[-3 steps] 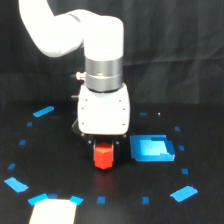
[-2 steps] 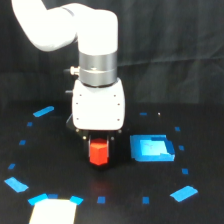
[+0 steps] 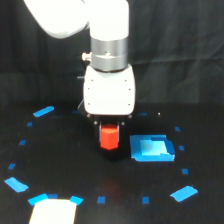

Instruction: Pick up the red object from the table

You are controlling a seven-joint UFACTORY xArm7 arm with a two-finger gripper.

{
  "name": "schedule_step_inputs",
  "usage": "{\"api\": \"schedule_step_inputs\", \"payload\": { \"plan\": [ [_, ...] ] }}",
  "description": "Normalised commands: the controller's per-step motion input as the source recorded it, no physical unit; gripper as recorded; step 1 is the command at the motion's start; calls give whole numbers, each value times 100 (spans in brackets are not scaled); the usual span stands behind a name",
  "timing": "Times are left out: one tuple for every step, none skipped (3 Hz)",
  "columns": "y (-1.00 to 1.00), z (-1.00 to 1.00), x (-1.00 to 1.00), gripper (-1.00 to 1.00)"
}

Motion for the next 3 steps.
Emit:
{"api": "schedule_step_inputs", "payload": {
  "plan": [
    [-100, 100, 50, -62],
    [-99, 100, -41, -100],
    [-91, 100, -33, -94]
  ]
}}
